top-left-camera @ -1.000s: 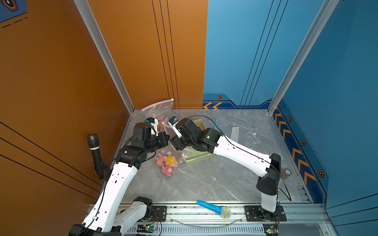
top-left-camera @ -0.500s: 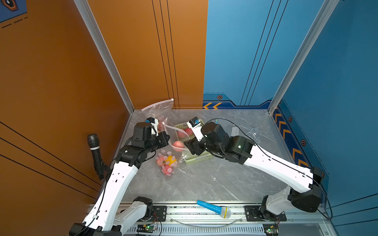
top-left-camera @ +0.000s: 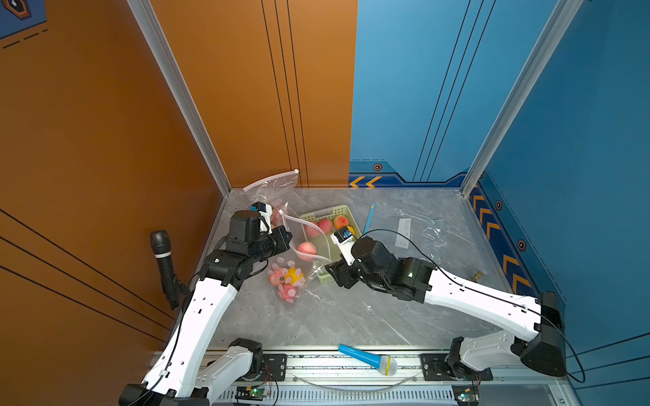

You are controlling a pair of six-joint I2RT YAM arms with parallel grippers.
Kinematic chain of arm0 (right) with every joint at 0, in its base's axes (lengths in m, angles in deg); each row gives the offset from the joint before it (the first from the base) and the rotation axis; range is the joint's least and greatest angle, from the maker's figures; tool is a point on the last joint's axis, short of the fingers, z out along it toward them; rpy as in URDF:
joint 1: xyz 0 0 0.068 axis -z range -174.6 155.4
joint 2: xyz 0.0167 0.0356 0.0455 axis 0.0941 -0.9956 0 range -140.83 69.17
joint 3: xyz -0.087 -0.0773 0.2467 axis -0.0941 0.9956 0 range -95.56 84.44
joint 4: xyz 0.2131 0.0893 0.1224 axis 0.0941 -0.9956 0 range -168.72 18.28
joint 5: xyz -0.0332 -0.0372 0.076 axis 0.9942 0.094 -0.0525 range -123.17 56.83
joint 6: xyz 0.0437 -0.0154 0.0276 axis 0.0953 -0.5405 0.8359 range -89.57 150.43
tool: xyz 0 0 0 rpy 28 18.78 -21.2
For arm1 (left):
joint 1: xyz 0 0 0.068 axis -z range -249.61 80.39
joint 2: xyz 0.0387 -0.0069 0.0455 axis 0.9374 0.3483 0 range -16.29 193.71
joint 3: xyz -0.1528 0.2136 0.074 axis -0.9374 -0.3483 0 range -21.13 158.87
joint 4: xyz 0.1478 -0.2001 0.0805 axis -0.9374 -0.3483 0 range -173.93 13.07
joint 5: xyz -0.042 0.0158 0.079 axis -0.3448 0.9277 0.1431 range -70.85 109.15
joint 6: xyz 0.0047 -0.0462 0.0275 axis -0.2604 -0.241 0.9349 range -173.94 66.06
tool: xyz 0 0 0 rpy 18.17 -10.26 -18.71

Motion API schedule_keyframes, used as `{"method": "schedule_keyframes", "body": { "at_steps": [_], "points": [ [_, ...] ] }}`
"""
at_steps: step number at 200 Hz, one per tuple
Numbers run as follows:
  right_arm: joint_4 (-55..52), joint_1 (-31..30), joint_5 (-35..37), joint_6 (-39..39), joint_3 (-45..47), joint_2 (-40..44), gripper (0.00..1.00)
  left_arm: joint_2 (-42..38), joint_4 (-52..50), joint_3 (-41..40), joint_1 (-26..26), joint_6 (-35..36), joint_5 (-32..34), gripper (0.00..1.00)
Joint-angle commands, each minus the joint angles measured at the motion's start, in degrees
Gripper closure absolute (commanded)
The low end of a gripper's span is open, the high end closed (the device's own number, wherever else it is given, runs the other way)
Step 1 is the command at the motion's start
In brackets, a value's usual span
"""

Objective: Place the peach in a zip-top bag and seal the zipper
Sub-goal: Adjust the zipper food storage bag at the center of the board.

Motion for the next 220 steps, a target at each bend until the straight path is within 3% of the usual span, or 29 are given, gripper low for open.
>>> {"method": "schedule_keyframes", "body": {
  "at_steps": [1,32,76,108,124,154,167,196,220],
  "points": [
    [1.4,-0.1,0.2,-1.3,-2.9,-3.4,0.42,-0.7,0.2,0.9,-0.4,-0.2,-0.2,1.00],
    [0.8,-0.2,1.2,-3.8,-6.4,-6.7,0.61,-1.3,0.2,0.8,-0.4,-0.3,-0.4,1.00],
    [-2.0,-0.3,2.7,-6.4,-9.9,-6.5,0.97,-2.7,-0.5,1.1,-1.1,-0.5,-0.1,1.00],
    [-6.4,-0.4,1.4,-8.4,-12.0,-5.2,1.00,-4.0,-0.5,1.1,-1.9,-1.5,0.3,1.00],
    [-8.5,-0.4,0.8,-9.2,-13.0,-4.4,1.00,-4.6,-0.4,1.3,-2.2,-2.2,0.2,0.89],
    [-12.6,-0.4,1.4,-12.3,-14.8,-3.1,1.00,-6.9,0.7,1.2,-2.7,-3.2,0.1,0.52],
    [-14.3,-0.3,1.6,-13.4,-15.8,-2.6,1.00,-8.1,0.8,1.0,-3.2,-3.4,0.3,0.41],
    [-17.0,0.1,0.5,-14.6,-17.2,-1.0,1.00,-11.7,0.9,0.7,-4.5,-3.5,1.9,0.30],
    [-18.4,0.3,0.8,-15.0,-17.7,0.0,1.00,-14.8,1.8,-0.3,-5.2,-3.3,3.9,0.27]
  ]
}}
